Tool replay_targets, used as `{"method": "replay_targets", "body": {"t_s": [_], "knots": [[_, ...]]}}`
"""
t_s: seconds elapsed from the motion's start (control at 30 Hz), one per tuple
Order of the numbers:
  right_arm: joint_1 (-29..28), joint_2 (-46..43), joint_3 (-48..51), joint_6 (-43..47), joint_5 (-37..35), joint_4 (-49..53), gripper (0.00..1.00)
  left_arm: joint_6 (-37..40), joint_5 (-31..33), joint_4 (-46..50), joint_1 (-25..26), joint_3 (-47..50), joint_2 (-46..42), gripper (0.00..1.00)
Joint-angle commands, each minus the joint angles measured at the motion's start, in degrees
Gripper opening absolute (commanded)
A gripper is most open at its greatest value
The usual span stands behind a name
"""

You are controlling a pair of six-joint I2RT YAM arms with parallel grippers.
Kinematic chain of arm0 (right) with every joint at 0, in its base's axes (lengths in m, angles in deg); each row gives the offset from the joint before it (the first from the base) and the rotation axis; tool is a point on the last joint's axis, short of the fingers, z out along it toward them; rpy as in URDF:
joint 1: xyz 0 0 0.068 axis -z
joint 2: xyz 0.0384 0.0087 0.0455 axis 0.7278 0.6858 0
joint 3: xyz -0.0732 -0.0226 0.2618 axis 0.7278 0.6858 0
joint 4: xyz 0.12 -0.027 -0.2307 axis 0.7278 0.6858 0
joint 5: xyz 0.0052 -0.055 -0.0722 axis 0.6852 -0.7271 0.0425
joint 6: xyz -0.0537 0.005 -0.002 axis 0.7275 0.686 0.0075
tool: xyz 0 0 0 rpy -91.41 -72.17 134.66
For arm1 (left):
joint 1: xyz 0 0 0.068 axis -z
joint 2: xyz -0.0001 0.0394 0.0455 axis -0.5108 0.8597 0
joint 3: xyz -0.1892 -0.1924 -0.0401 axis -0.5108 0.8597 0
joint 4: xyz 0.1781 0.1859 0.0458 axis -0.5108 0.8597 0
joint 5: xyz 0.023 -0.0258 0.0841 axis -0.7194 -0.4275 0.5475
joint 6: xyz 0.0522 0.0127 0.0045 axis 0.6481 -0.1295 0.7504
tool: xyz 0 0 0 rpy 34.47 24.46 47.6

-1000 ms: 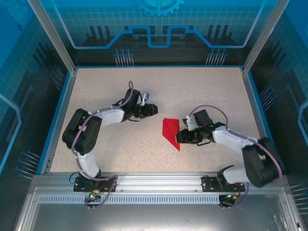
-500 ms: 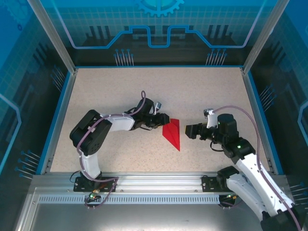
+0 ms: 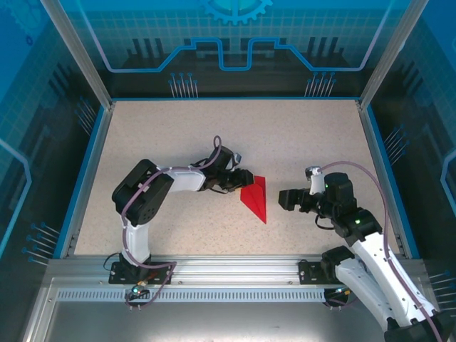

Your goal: Fold a paper plane with a square sheet of paper (fold left side to right side)

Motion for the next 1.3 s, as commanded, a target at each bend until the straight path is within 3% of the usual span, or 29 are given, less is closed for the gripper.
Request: {"method": "replay_targets", "body": {"t_s": [0.0, 0.3, 0.57, 0.67, 0.8, 0.97, 1.13, 1.27], "knots": [[1.02, -0.81, -0.53, 0.68, 0.02, 1.55, 0.96, -0.51, 1.28, 3.41, 0.90, -2.31, 1.58, 0.48], [1.21, -1.05, 0.08, 0.70, 1.00, 1.56, 0.96, -2.23, -2.02, -1.62, 1.65, -3.83, 3.53, 0.42], [2.71, -0.66, 1.25, 0.21, 6.80, -0.87, 0.99, -1.03, -2.56, -4.71, 1.63, -3.74, -0.65, 0.14], [4.59, 0.62, 1.69, -0.21, 12.34, -3.13, 0.99, 0.75, -2.37, -3.93, 1.49, -3.96, -4.35, 0.07], [9.18, 3.59, 1.00, -1.67, 19.46, -6.08, 0.99, 4.10, -1.87, 0.36, -0.24, -6.63, -10.78, 0.06], [17.46, 7.89, 1.57, -9.37, 33.25, -20.36, 0.99, 6.38, -2.36, -1.37, -3.16, -8.54, -18.66, 0.04], [19.28, 14.41, 0.27, -13.54, 46.23, -36.45, 0.99, 7.55, -5.40, -12.31, -3.15, -3.04, -25.78, 0.03], [16.22, 16.58, 0.47, -14.12, 49.34, -42.28, 0.99, 5.51, -7.57, -24.04, -3.17, 5.08, -30.90, 0.02]]}}
